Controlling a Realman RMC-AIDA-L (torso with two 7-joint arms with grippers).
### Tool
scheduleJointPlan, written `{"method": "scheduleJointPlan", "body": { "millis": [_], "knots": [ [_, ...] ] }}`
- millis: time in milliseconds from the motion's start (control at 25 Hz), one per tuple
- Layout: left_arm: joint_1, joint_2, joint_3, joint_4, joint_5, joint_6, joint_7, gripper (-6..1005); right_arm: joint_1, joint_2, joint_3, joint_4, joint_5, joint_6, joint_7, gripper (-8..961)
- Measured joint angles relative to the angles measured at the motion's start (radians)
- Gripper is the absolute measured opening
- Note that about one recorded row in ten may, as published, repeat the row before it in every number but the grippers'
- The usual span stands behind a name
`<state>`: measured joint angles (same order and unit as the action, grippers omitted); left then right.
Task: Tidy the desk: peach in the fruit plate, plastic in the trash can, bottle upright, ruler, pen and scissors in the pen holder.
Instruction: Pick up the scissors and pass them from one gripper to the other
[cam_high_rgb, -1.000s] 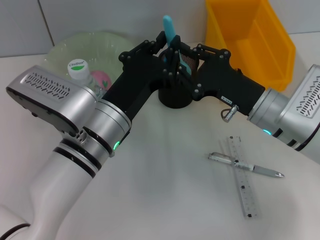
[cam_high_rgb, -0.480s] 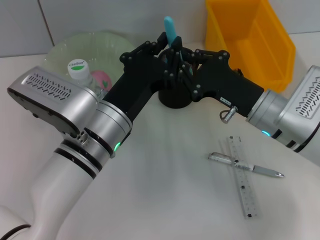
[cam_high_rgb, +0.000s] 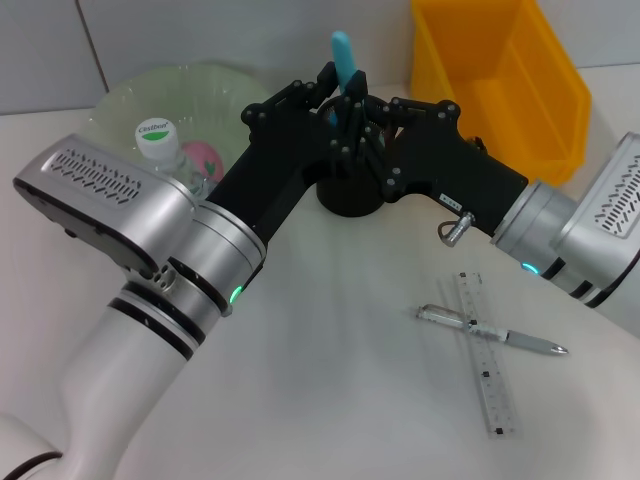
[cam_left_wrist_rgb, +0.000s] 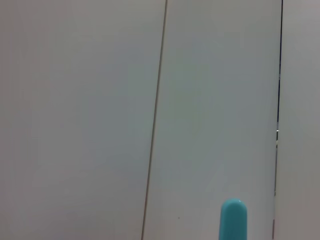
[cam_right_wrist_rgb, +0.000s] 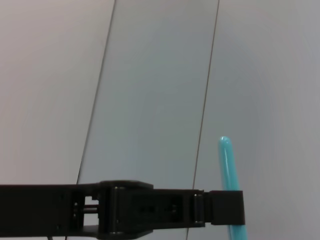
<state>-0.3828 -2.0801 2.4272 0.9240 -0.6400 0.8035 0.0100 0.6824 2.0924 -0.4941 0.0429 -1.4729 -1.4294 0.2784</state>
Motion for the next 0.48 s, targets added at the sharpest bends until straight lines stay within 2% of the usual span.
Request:
{"method": "scheduleJointPlan", "body": {
  "millis": [440, 480],
  "knots": [
    [0.004, 0.0, 0.017, -0.023, 0.007, 0.059, -0.006, 325, -0.003, 0.0, 0.001, 0.0, 0.0, -0.003, 0.001, 95],
    [0.004, 0.0, 0.017, -0.023, 0.007, 0.059, -0.006, 366, -0.003, 0.0, 0.001, 0.0, 0.0, -0.003, 0.001, 95]
  ]
}}
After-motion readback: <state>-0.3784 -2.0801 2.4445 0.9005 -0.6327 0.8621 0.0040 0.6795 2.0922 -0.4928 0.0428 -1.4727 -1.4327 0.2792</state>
